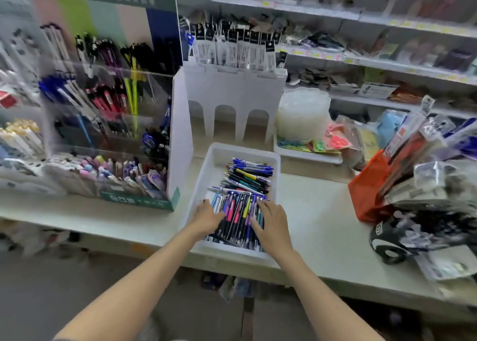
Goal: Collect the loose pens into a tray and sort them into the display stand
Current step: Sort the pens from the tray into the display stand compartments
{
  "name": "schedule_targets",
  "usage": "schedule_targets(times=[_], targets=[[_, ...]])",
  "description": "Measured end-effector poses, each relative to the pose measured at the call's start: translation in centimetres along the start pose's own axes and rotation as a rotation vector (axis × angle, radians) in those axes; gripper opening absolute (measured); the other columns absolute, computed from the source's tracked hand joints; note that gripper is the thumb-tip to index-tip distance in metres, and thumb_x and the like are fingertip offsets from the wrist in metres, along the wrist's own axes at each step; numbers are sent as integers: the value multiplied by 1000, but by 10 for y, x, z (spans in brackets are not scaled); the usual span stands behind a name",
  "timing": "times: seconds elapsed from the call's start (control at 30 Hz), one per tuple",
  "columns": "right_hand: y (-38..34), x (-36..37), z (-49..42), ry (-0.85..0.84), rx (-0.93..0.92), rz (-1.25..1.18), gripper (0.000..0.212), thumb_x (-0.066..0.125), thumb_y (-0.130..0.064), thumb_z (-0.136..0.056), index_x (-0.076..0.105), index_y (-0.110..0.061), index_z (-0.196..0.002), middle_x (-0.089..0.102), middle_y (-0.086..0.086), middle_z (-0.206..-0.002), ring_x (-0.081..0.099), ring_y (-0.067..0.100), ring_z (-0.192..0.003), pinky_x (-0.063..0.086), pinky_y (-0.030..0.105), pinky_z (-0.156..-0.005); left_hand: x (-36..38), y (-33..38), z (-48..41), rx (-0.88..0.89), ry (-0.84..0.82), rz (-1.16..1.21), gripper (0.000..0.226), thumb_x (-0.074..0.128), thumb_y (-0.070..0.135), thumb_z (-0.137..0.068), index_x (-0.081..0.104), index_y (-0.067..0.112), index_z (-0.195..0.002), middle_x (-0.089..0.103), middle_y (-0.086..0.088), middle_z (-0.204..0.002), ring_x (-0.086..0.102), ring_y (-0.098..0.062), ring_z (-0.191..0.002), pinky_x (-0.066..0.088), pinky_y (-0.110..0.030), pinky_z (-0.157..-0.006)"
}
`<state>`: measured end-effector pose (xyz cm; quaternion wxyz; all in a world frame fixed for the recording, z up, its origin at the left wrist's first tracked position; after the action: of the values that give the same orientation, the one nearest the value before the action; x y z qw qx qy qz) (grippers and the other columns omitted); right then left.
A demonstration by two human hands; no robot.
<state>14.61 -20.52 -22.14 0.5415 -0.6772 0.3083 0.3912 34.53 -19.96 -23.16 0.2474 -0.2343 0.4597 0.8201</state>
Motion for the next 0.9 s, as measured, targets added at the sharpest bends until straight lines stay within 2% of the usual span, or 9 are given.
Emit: schedule_targets(times=[0.03,0.17,0.27,0.33,0.5,0.6,0.67,0.73,0.9], targets=[[2,1,1,9,9,-42,50,51,-42,-99,46,-16,-141,48,-2,-138,42,17,-126,31,34,-114,4,-4,-2,-11,-1,1,74,54,29,-102,12,1,-156,24,-14,-160,40,-23,-135,43,-30,-99],[9,5,0,16,31,-132,51,52,-43,-98,47,-16,-142,48,-1,-142,39,16,-134,21,30,-118,7,-12,-12,-86,52,33,84,55,43,-99,11,1,-156,23,-16,-162,30,-33,-146,32,-43,-116],[11,6,-1,28,32,-194,50,54,-41,-98,49,-15,-140,50,0,-142,40,17,-134,27,43,-118,11,-6,-18,-129,109,1,103,60,62,-89,10,1,-156,24,-19,-160,26,-35,-146,31,-45,-116],[13,7,-1,47,36,-225,48,54,-40,-98,49,-15,-139,52,-1,-139,42,16,-132,29,45,-116,16,-4,-23,-146,116,-87,111,58,72,-83,11,3,-156,23,-20,-159,25,-36,-146,31,-47,-115],[15,8,1,65,42,-281,44,53,-37,-99,51,-16,-137,54,-3,-134,44,13,-128,32,46,-115,26,-1,-29,-104,6,-130,120,56,80,-77,7,4,-157,19,-19,-160,24,-36,-147,29,-46,-118],[17,9,2,47,72,-300,45,51,-38,-100,48,-19,-140,50,-4,-141,38,11,-135,18,35,-122,26,-1,-24,-28,-165,-88,127,73,67,-74,-1,8,-158,10,-12,-165,17,-30,-151,24,-44,-121],[17,9,2,41,84,-309,45,50,-38,-100,47,-20,-141,49,-6,-143,35,9,-137,10,27,-121,23,-4,-18,19,-280,-26,114,81,42,-80,3,12,-158,14,-4,-165,19,-23,-151,22,-38,-120],[16,8,2,47,81,-318,43,51,-36,-100,48,-19,-140,50,-5,-142,35,9,-136,8,24,-119,19,-9,-17,55,-291,-43,99,76,24,-87,9,17,-158,20,0,-164,24,-21,-149,23,-36,-119],[15,5,4,50,85,-322,44,52,-35,-100,48,-19,-141,49,-5,-142,33,8,-136,6,22,-117,12,-4,-17,66,-106,-27,63,51,34,-103,25,10,-155,39,-13,-155,44,-27,-137,36,-42,-113]])
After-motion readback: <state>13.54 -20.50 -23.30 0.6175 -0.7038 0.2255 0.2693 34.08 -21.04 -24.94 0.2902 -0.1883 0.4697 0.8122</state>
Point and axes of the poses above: each hand's wrist, its own z-axis away from the middle knuckle, its own x-axis out of the palm, y = z × x, the point moved 6 cm from there along -z, towards the middle knuckle
